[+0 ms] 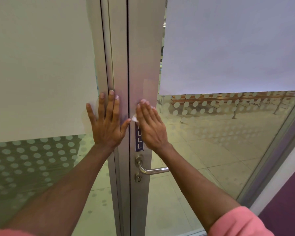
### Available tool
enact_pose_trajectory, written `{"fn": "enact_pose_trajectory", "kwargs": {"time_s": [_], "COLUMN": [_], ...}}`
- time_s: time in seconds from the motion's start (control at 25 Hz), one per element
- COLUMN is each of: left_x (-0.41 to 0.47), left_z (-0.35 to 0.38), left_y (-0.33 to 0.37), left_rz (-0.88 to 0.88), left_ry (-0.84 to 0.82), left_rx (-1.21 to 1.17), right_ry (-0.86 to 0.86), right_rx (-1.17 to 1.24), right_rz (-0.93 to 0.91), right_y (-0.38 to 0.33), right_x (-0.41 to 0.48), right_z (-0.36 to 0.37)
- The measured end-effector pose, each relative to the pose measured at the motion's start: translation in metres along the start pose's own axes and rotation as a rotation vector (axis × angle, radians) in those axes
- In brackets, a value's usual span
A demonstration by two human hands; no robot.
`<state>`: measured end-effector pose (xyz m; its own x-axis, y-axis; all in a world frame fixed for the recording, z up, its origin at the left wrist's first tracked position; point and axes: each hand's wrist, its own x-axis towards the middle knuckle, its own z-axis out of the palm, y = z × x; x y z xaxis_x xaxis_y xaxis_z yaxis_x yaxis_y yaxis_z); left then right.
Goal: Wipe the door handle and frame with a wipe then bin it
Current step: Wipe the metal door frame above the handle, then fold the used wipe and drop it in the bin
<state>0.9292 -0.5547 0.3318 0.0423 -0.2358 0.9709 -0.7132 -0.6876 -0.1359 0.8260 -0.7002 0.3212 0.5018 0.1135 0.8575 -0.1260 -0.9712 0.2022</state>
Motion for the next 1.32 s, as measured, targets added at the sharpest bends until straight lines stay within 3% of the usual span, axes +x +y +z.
{"fn": "enact_pose_trajectory", "kwargs": {"time_s": [0.12,0.28,0.4,0.6,0.8,0.88,0.92,1.0,1.08,1.24,1.32], "left_x": [-0.002,-0.002,0.0,0.001,0.002,-0.016,-0.034,-0.079,-0.127,-0.198,-0.221], "left_z": [0.001,0.002,0.0,-0.004,-0.015,-0.028,-0.036,-0.057,-0.078,-0.114,-0.131], "left_y": [0.0,0.0,0.001,0.002,0.004,0.017,0.026,0.05,0.072,0.113,0.141], "left_rz": [0.009,0.013,0.009,-0.015,-0.067,-0.146,-0.207,-0.4,-0.673,-1.21,-1.339], "left_ry": [0.011,0.016,0.007,-0.043,-0.135,-0.153,-0.154,-0.189,-0.312,-0.62,-0.74], "left_rx": [-0.001,0.008,-0.006,0.016,-0.056,-0.157,-0.221,-0.397,-0.638,-1.056,-1.135], "right_ry": [0.106,0.117,-0.064,-0.522,-0.788,-0.828,-0.812,-0.694,-0.492,-0.26,-0.166], "right_rx": [0.059,0.101,0.047,-0.086,0.014,0.177,0.295,0.592,0.897,0.982,0.972], "right_rz": [0.205,0.173,-0.043,-0.515,-0.559,-0.356,-0.166,0.295,0.645,1.087,1.273], "right_y": [0.008,0.013,0.017,0.041,0.039,0.021,0.006,-0.03,-0.068,-0.126,-0.14], "right_x": [0.023,0.038,-0.004,-0.068,-0.073,-0.075,-0.076,-0.085,-0.11,-0.178,-0.21], "right_z": [-0.01,-0.011,-0.002,-0.001,-0.023,-0.036,-0.042,-0.055,-0.067,-0.085,-0.095]}}
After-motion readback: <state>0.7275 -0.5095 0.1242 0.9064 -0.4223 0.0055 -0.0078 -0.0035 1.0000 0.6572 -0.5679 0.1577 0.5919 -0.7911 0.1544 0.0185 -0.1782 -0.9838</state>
